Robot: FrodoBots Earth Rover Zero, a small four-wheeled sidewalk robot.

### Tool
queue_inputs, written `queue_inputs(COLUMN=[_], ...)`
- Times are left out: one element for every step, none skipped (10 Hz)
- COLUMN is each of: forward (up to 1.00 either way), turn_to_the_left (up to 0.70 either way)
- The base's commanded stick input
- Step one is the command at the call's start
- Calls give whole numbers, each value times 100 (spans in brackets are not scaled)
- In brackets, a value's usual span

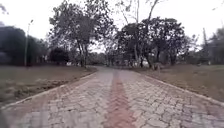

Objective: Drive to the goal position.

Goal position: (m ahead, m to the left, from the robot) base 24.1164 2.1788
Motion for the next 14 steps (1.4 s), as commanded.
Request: queue_inputs(forward=[70, 70, 70, 70, 70, 70, 70, 70, 70, 70, 70, 70, 70, 70], turn_to_the_left=[0, 0, 0, -3, -3, -1, 0, 0, 0, 0, 0, 0, 0, 0])
